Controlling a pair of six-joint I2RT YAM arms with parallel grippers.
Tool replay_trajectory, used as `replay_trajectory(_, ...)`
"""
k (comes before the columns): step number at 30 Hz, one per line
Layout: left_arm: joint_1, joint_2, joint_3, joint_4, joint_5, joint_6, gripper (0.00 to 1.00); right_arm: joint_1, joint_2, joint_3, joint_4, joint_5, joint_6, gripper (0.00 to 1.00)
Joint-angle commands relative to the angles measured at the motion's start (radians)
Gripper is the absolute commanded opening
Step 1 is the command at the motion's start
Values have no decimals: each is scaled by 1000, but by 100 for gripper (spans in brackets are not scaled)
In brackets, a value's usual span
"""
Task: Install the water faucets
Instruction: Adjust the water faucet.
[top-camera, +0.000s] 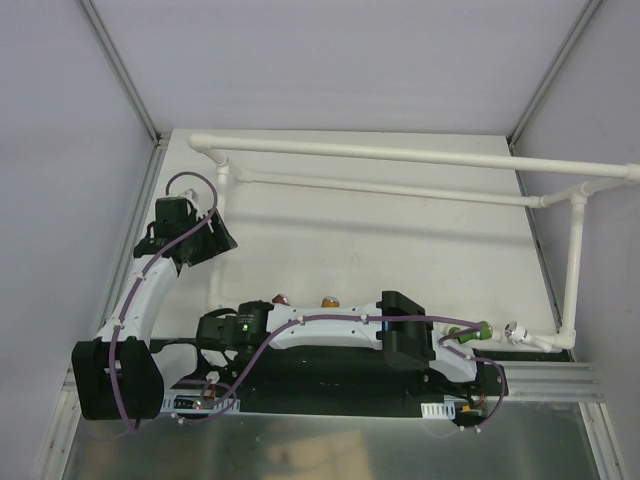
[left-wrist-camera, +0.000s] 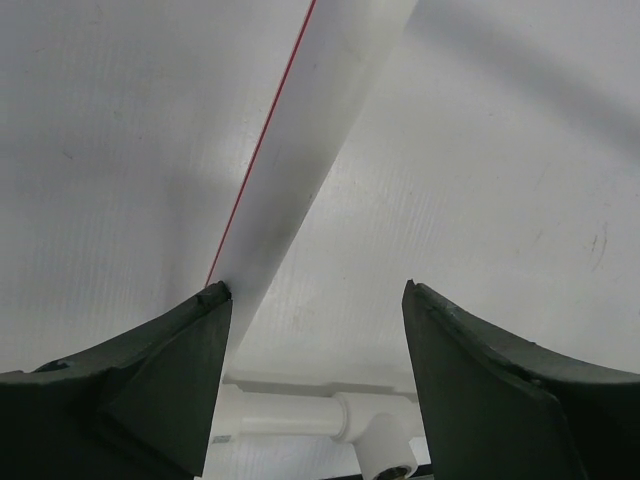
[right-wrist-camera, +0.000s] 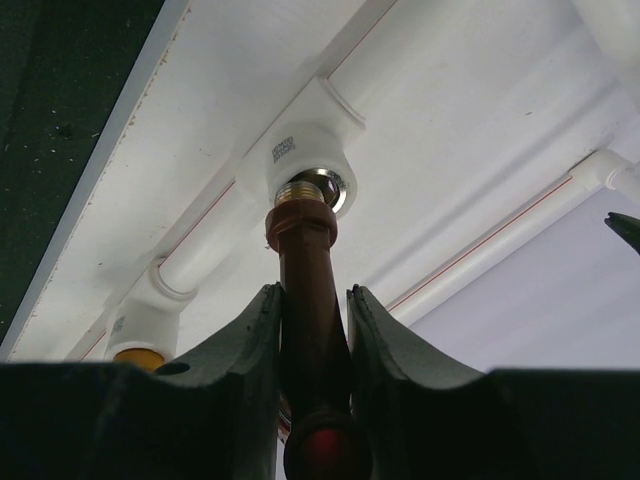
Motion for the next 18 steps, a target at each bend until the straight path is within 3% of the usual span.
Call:
replay_trajectory(1, -43, 2, 28, 0, 19, -13, 68, -1, -27, -8, -49, 20, 16, 0)
replay_trajectory(11, -143, 42, 45, 2, 20, -6, 62, -1, -29, -9, -58, 23, 20, 0)
replay_trajectory(18, -145, 3, 93, -67, -67, 59, 67, -1, -22, -14, -53, 21, 16, 0)
